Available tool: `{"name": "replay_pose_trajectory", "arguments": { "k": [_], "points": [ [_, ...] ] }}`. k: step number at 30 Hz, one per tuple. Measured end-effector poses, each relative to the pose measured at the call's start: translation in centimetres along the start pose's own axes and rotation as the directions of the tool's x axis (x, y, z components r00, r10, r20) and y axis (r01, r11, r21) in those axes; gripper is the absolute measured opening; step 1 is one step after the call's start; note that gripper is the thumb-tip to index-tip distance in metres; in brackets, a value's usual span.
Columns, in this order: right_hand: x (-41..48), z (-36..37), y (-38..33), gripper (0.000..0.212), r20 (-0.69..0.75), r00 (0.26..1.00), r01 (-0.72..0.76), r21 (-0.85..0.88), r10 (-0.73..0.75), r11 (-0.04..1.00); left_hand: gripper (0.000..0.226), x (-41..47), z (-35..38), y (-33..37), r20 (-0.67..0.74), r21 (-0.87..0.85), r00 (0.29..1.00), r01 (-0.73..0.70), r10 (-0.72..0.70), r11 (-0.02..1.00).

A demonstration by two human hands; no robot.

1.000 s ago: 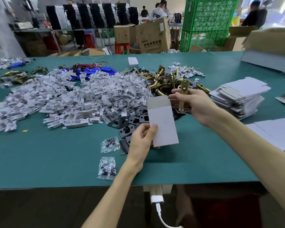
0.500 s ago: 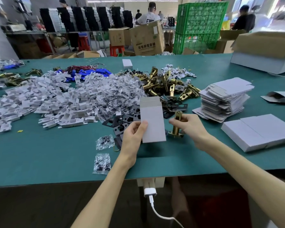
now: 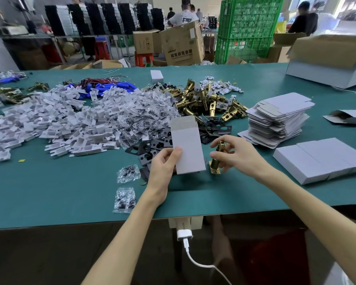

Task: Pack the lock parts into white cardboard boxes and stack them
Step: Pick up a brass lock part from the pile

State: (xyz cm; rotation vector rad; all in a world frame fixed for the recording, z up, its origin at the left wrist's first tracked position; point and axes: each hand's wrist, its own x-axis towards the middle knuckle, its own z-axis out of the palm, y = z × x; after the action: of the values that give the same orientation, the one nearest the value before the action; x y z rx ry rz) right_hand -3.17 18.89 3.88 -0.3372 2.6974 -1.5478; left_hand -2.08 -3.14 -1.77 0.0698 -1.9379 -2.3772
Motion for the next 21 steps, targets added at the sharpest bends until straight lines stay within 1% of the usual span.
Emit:
{"name": "replay_pose_trajectory", "arguments": {
  "k": [4,5,7,9,12,14,16,18,21],
  "points": [
    [-0.1,-0.4,-0.1,0.013,0.039,0.999,-0.016,0.091,0.013,0.996,0.031,0.2,-0.2,-0.3,0.002,0.008,1.0,0.007,-0.007,1.0],
    [-0.1,-0.5,-0.1,0.013,0.048,0.999,-0.003,0.062,0.0,0.998,0.031,0.2,-0.3,-0.3,0.002,0.009,1.0,0.007,-0.007,1.0],
    [-0.1,-0.8,0.0,0.016,0.046,0.998,0.04,-0.064,-0.037,0.997,0.033,0.2,-0.3,-0.3,0.009,0.008,1.0,0.008,-0.008,1.0],
    [0.0,-0.8,0.1,0.023,-0.005,0.998,0.058,-0.193,-0.06,0.98,0.035,0.2,-0.3,-0.3,0.018,0.006,1.0,0.007,-0.007,1.0],
    [0.1,-1.1,-0.1,0.028,-0.103,0.99,0.067,-0.266,-0.098,0.962,0.036,0.1,-0.3,-0.2,0.027,0.006,1.0,0.006,-0.006,1.0],
    [0.2,-1.7,-1.0,0.028,-0.171,0.972,0.115,-0.257,-0.162,0.96,0.036,0.0,-0.3,-0.1,0.036,0.005,0.999,0.005,-0.006,1.0],
    [0.5,-2.6,-2.5,0.026,-0.234,0.944,0.186,-0.206,-0.233,0.961,0.037,0.0,-0.3,-0.1,0.05,-0.003,0.999,0.006,-0.006,1.0],
    [0.8,-3.6,-4.6,0.025,-0.278,0.915,0.256,-0.16,-0.292,0.953,0.041,0.0,-0.3,0.1,0.072,-0.052,0.997,0.013,-0.009,0.999],
    [1.3,-4.0,-7.7,0.027,-0.34,0.863,0.347,-0.141,-0.374,0.927,0.047,0.0,-0.4,0.3,0.103,-0.14,0.995,0.022,-0.008,0.99]
  ]
}}
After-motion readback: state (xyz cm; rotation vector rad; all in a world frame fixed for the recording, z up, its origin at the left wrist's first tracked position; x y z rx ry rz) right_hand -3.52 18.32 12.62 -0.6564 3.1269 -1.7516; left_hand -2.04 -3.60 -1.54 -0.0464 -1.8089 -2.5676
